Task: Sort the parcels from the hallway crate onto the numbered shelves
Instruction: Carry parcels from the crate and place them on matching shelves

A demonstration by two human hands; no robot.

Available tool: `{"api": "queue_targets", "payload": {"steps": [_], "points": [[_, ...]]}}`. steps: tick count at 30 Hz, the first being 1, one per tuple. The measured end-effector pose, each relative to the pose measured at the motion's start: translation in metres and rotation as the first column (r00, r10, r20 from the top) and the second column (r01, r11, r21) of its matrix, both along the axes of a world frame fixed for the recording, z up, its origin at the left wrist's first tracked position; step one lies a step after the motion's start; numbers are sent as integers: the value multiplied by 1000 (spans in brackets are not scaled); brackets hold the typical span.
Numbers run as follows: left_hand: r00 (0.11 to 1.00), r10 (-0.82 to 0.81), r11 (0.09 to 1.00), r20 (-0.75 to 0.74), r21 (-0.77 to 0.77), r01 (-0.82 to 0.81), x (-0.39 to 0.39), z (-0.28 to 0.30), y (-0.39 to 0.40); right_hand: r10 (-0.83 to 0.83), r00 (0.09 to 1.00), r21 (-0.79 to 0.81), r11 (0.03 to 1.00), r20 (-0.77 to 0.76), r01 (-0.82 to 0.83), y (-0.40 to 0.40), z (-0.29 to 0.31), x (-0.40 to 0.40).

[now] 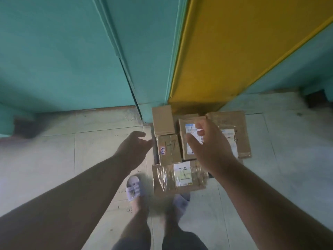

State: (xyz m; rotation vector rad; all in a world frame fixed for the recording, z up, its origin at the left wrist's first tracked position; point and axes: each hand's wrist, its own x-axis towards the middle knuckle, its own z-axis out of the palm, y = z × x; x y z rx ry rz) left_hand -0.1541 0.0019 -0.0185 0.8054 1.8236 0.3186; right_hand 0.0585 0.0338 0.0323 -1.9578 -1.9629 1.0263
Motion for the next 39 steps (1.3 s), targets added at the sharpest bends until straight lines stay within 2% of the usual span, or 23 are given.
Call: {"api": "queue_targets", "payload": {"steps": [2,6,12,15,17,23,28,32,36,39], "points": [[994,90,994,59,-62,-86,6,-32,20,-26,1000,-66,998,-5,25,5,-34,-3],[980,187,978,67,-103,-179,10,-94,53,-70,997,-150,987,-27,65,33,-100,-15],[965,233,972,119,-72,-225,6,-151,78,-47,998,-183,982,-33,40,63,-164,-32],[975,184,982,121,-67,-177,6,-162,79,2,999,-194,981,-32,-8,67,-181,-40],[970,191,981,148,-62,-184,5,-164,79,-27,997,-211,977,-79,9,68,-185,-45],[951,239,969,196,21,-247,-11,-138,63,-233,926,-222,960,-297,171,58,-165,-55],[912,329,934,247,60,-353,-24,-94,33,-211,909,-170,973,-360,159,35,-133,-67],[909,328,922,258,121,-367,-27,-61,6,-263,859,-247,955,-439,166,15,-104,-66],[897,345,905,275,156,-396,-18,-32,-16,-349,757,-330,926,-553,186,1,-75,-50],[865,380,883,328,150,-445,-7,-15,-23,-309,769,-296,941,-560,162,-1,-62,-38]]}}
